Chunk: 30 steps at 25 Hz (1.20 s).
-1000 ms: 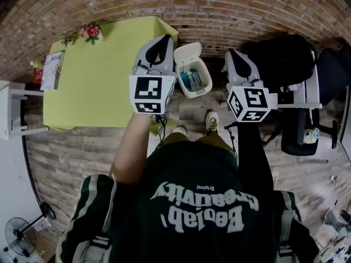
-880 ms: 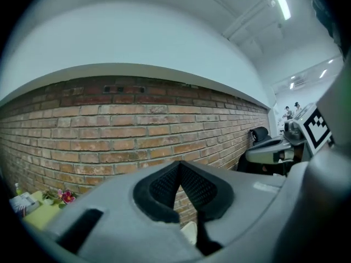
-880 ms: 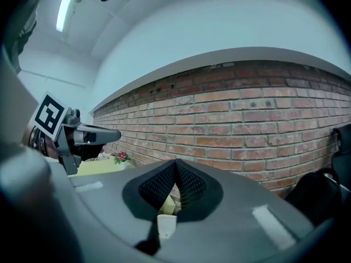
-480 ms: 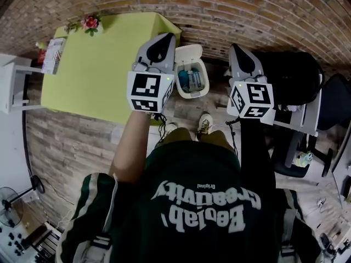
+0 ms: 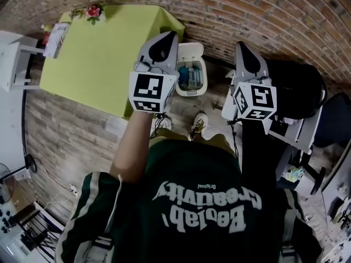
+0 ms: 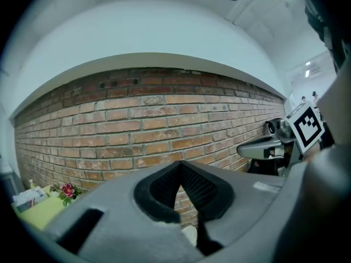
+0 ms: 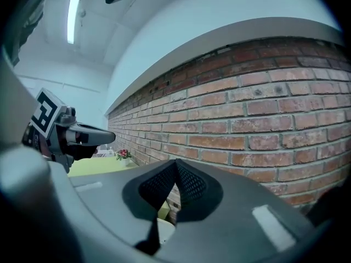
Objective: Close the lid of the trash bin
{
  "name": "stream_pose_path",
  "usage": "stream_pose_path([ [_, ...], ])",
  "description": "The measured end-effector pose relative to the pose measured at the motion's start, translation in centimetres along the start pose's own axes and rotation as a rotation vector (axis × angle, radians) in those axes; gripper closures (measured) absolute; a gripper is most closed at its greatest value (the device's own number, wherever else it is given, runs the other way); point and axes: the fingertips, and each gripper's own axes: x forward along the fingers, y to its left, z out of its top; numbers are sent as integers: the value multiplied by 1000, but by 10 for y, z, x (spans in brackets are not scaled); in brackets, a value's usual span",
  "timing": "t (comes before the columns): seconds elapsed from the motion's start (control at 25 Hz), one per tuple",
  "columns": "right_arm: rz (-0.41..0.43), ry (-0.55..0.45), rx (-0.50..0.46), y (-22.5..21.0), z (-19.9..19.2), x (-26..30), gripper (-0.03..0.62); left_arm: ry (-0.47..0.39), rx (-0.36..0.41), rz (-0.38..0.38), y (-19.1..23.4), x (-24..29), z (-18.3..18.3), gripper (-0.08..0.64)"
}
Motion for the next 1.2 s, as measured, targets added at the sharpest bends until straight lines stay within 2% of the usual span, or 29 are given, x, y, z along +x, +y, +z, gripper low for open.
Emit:
stream_pose_path([
  [0.32, 53, 32, -30, -4, -34, 2, 581, 59, 2, -13, -12, 12, -29, 557],
  [0.48, 42, 50, -10, -1, -49, 13, 581, 101, 65, -58, -12, 26, -54, 557],
  [0.8, 75, 101, -31, 14, -77, 26, 581, 138, 57, -147, 1, 72, -110, 557],
  [1.04, 33, 127, 5, 14, -95, 40, 581, 216, 37, -197, 4, 103, -170, 557],
  [1.2, 5, 159, -3, 10, -107, 50, 583, 247, -11, -212, 13, 117, -201, 557],
])
